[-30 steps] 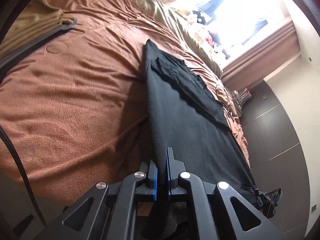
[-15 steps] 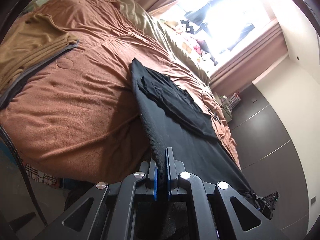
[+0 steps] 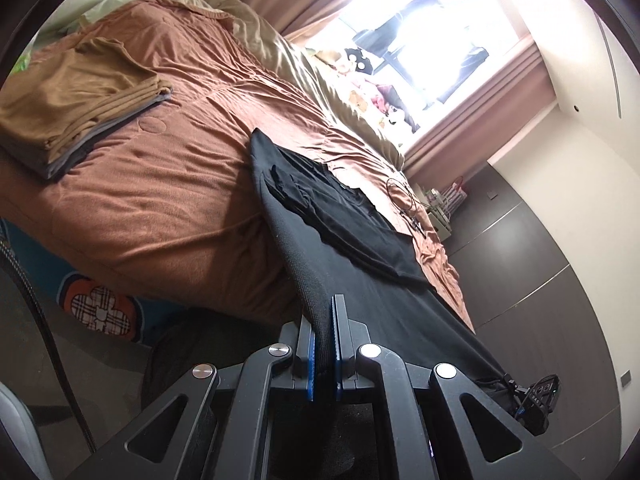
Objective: Fold small clothes
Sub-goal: 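Lift the gripped hem with both tools and fold it over toward the collar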
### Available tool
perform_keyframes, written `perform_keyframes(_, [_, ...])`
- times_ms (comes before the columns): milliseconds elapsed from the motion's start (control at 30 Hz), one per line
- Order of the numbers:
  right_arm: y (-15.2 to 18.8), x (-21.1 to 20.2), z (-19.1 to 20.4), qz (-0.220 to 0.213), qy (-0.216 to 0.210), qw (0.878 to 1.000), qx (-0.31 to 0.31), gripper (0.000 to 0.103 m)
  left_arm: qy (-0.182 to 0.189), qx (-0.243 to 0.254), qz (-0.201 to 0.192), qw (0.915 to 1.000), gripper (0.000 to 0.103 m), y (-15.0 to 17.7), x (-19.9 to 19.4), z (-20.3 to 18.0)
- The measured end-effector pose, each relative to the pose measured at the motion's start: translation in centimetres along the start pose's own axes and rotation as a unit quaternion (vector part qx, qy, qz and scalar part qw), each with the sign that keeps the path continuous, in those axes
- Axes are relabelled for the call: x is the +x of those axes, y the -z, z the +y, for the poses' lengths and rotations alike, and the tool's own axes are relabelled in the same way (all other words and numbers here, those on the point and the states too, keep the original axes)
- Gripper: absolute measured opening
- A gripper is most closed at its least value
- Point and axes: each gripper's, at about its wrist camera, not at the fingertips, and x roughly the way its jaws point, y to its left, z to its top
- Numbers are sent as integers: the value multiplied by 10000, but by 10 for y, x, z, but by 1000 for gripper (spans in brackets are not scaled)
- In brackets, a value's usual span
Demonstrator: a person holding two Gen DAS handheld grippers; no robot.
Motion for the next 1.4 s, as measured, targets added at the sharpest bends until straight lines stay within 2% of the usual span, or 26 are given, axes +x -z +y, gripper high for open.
perform_keyframes(133, [9,-2,-2,61,89,9999,28,6,-26,-14,54,10000,6,21,-10,9])
perform_keyframes(267, [3,7,-1,121,169,9998,36,6,-27,-79,138,9999,6,35,-8,20])
perform_keyframes(467, [-17,20,7,-10,168,9999,-12,6,29,-81,169,9998,6,28,5,23])
perform_keyframes(767, [-66,65,19,-115,200,9997,-127,6,166,-124,103,9997,6,-25,33,14])
perform_keyframes(967, [-105,105,25,-211,182,9995,-148,6,17,-22,206,9998,6,-66,61,8])
perform_keyframes(1400, [-185,190,36,-120,360,9984,-414,6,-287,105,54,9995,6,-155,116,-10])
